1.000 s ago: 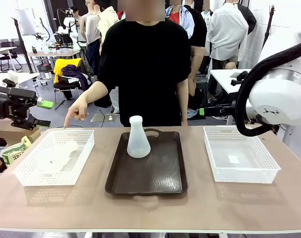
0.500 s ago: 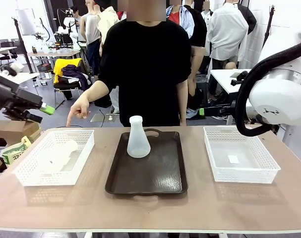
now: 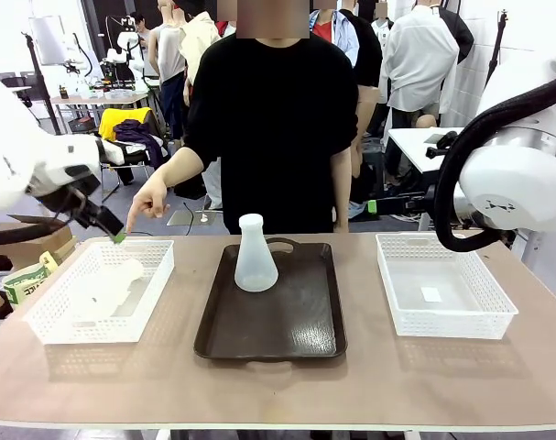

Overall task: Prepare the laboratory tools.
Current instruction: Pick up the Big flask that the person points to.

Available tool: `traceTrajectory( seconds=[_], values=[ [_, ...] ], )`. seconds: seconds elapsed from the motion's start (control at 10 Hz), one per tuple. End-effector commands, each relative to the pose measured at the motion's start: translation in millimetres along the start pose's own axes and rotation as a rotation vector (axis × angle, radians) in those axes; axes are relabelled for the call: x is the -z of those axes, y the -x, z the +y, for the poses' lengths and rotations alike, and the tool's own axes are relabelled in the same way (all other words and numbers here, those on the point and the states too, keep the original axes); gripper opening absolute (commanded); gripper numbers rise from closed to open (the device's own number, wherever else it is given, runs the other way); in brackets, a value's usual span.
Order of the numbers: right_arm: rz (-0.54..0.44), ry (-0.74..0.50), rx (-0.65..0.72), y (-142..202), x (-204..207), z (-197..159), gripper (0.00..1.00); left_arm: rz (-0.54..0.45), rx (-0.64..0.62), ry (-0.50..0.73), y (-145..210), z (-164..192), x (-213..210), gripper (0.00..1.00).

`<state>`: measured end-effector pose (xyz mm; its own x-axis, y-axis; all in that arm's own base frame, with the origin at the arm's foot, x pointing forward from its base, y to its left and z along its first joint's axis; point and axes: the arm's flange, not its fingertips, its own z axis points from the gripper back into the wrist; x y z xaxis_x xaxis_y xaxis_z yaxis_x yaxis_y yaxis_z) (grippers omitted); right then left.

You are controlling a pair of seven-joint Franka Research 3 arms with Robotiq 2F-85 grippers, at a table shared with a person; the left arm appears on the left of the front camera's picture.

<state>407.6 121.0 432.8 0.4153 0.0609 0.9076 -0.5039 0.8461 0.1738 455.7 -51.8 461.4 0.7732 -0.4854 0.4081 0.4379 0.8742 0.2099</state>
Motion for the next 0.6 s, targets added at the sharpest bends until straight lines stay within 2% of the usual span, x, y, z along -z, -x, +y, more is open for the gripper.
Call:
traceTrajectory(
  seconds=[0.0, 0.2, 0.5],
  values=[
    [0.020, 0.003, 0.004, -6, 0, -1, 1.00, 0.241, 0.020, -0.101, -25, 8, 16, 1.00],
    [0.020, 0.003, 0.004, -6, 0, -1, 1.00, 0.317, -0.001, -0.052, -37, 13, 36, 1.00],
    [0.020, 0.003, 0.004, -6, 0, -1, 1.00, 0.326, -0.053, 0.038, -43, 25, 56, 1.00]
  ],
)
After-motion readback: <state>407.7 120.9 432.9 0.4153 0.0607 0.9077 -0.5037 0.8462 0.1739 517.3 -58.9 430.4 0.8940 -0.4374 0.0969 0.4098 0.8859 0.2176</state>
